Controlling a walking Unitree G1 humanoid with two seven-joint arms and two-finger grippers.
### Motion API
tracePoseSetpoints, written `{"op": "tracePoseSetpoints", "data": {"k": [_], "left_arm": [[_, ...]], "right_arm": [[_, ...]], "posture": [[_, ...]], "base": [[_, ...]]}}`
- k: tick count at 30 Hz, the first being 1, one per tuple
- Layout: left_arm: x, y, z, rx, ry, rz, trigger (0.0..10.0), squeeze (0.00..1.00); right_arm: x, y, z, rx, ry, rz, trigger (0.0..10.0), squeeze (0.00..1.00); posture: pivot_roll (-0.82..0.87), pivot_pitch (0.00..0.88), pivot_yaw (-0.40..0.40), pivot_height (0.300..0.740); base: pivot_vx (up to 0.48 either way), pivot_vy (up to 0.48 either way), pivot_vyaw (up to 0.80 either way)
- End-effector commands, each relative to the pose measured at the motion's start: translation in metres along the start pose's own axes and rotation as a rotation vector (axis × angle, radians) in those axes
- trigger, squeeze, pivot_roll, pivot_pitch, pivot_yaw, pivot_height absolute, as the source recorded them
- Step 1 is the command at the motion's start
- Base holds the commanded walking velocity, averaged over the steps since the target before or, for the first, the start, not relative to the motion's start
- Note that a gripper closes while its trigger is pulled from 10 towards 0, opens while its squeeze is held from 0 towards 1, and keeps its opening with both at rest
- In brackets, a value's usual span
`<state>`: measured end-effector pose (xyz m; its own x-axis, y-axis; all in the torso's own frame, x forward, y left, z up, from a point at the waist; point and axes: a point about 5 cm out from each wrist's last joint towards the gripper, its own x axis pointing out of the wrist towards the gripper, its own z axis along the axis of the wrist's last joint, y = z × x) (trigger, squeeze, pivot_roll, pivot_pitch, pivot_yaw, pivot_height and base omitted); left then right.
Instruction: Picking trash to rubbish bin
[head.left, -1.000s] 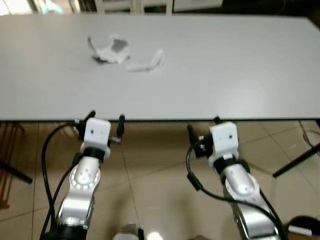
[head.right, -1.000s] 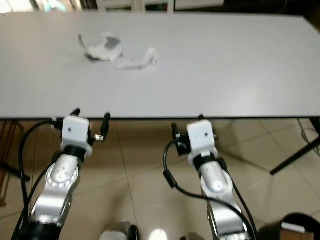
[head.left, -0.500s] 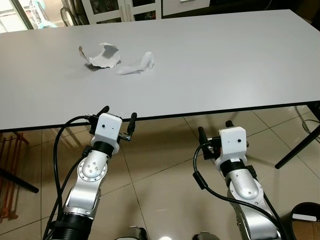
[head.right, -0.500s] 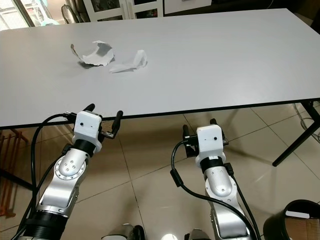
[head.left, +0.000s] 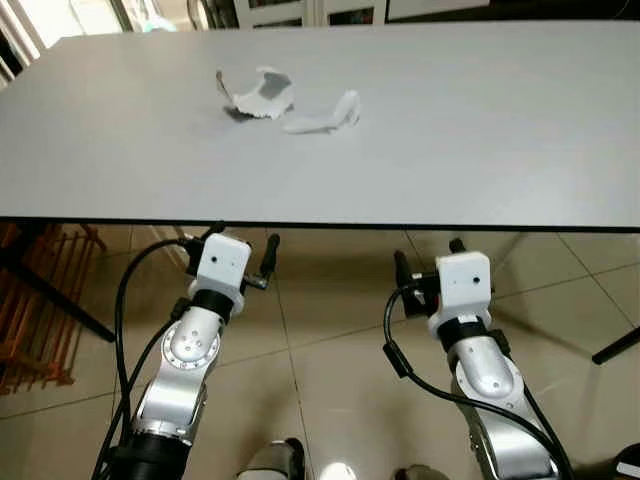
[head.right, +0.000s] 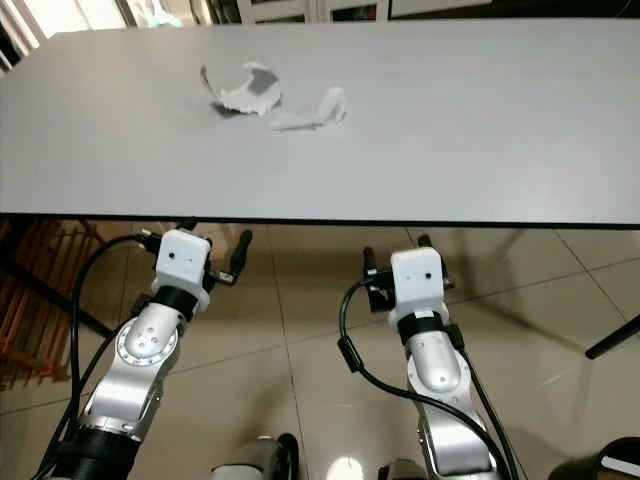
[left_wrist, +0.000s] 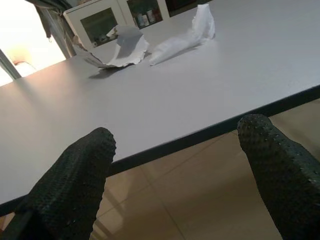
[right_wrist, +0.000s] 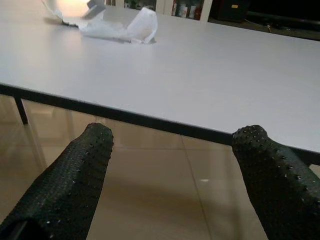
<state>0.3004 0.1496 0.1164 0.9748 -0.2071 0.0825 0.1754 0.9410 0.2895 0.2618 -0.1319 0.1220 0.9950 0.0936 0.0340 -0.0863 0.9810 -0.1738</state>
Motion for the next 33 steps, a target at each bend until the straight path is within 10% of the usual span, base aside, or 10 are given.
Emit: {"op": "tracePoseSetpoints", "data": {"k": [1, 16, 33], "left_arm": [[-0.001, 0.001, -0.003, 0.008, 0.009, -0.004, 10.0, 0.0], [-0.001, -0.002, -0.004, 0.001, 0.015, 0.004, 10.0, 0.0], [0.006, -0.015, -0.006, -0.052, 0.011, 0.049, 10.0, 0.0]], "right_arm": [[-0.002, 0.0, -0.004, -0.007, 0.018, -0.003, 10.0, 0.0], [-0.002, 0.001, -0.005, -0.009, 0.02, -0.003, 10.0, 0.0], [0.001, -0.019, -0.001, -0.067, 0.021, 0.035, 10.0, 0.0]], "posture": [[-0.06, 0.173, 0.076, 0.74], [-0.07, 0.179, 0.073, 0.74], [-0.11, 0.164, -0.018, 0.74]], "base": [[0.0, 0.0, 0.8], [0.0, 0.0, 0.78], [0.0, 0.0, 0.0]]}}
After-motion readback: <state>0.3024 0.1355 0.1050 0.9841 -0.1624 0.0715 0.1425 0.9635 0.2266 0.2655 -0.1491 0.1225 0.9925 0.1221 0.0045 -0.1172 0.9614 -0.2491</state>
